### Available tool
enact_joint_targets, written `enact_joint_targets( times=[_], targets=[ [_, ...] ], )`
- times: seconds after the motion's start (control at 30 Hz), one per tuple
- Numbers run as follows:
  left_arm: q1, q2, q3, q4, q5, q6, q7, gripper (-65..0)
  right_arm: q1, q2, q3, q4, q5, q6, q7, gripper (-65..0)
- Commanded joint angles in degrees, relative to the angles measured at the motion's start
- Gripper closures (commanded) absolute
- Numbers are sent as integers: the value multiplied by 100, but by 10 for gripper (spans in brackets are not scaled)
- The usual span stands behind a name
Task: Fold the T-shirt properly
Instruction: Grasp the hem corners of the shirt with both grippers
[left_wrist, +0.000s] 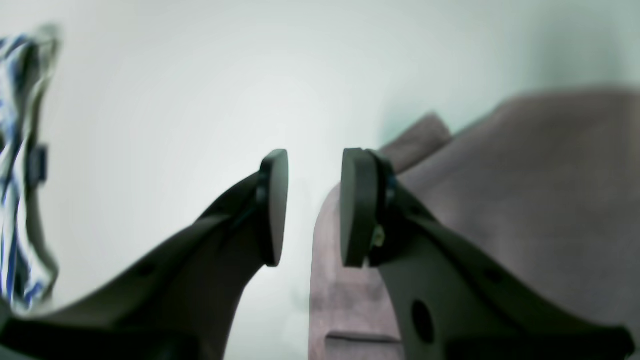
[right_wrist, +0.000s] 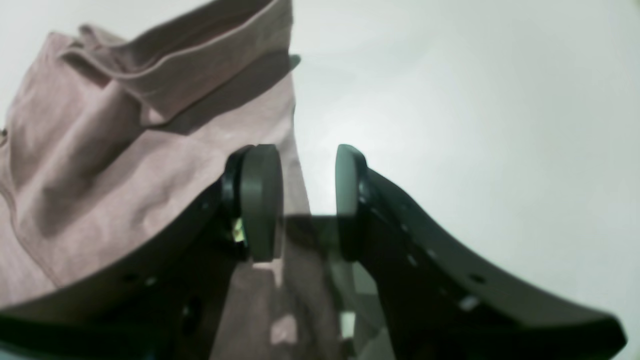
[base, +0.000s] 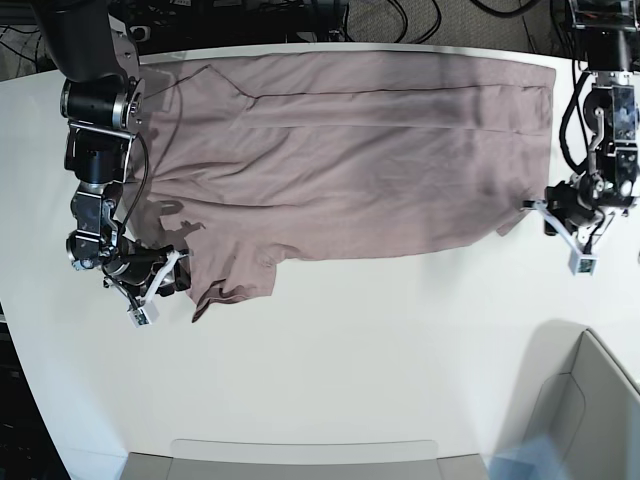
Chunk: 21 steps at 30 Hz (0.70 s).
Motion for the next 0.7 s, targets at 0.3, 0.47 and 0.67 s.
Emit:
enact_joint_targets(
  times=[0.3, 0.47, 0.67],
  targets=[
    [-1244, -124, 922, -1209, -863, -16, -427, -191, 20, 66, -6, 13, -112, 56, -261, -200],
    [-1604, -89, 1617, -1772, -863, -280, -453, -191, 12, 66, -14, 22, -112, 56, -261, -200],
    [-1613, -98, 1722, -2141, -854, -271, -708, -191, 3, 145, -14, 13, -112, 56, -261, -200]
  ],
)
